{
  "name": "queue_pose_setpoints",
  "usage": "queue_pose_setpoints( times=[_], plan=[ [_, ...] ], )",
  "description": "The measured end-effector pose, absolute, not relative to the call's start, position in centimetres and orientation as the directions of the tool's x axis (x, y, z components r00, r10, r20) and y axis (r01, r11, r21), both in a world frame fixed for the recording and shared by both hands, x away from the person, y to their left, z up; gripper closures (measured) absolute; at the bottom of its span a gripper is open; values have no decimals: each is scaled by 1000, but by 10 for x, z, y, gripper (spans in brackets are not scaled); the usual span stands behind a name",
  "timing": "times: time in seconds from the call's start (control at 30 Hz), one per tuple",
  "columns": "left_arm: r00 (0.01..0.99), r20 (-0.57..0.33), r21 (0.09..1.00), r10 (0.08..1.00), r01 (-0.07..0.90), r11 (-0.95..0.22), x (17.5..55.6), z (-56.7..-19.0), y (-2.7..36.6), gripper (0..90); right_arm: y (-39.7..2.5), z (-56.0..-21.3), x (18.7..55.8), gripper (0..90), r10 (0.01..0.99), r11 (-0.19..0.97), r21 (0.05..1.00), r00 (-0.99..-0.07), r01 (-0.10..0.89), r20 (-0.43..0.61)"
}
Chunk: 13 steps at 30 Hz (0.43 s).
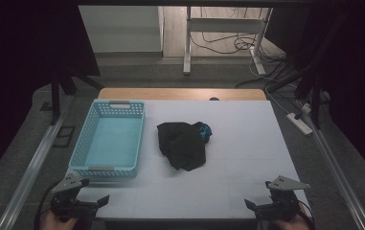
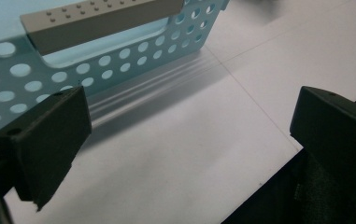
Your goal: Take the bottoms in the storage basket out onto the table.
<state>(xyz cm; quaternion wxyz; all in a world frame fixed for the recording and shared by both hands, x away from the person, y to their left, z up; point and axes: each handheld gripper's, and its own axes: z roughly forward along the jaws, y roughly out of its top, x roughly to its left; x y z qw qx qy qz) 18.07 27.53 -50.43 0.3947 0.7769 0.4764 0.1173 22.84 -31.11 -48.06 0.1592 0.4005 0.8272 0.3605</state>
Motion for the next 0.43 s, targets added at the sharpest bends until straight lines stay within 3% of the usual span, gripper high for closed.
queue_pose_setpoints(
  times=[0.43],
  plan=[
    [530,-173,715,830,648,-265,177,-504,275,0,-310,-481,228,5,775,428,720,-631,547,19]
  ],
)
